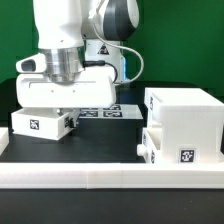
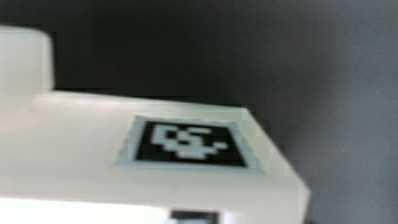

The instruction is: Assemble drawer

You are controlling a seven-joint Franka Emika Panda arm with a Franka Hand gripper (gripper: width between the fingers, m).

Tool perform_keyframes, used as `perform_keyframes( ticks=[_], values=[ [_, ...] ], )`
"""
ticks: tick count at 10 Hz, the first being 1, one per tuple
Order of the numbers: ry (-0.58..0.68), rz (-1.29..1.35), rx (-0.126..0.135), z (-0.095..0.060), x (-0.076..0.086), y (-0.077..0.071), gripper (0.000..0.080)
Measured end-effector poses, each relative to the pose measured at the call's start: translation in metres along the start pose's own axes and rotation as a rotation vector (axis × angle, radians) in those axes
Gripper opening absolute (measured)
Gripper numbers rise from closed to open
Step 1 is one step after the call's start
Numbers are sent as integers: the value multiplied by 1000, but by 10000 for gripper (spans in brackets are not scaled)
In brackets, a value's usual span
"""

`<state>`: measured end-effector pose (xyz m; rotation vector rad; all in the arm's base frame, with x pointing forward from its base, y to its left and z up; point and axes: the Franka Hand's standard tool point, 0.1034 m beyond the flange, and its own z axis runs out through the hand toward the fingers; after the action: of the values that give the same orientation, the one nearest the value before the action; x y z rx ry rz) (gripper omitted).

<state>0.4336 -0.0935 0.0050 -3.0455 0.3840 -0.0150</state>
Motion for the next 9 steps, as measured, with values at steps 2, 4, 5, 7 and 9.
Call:
perform_keyframes(
  ticks=[2, 4, 5, 7, 9],
  values=[
    [4, -9, -1, -1, 1, -4, 43],
    [4, -31, 1, -3, 2, -14, 43],
    [1, -35, 6, -6, 4, -25, 43],
    [-3, -83, 22, -23, 19, -53, 43],
    [0, -150, 35, -43, 38, -63, 43]
  ],
)
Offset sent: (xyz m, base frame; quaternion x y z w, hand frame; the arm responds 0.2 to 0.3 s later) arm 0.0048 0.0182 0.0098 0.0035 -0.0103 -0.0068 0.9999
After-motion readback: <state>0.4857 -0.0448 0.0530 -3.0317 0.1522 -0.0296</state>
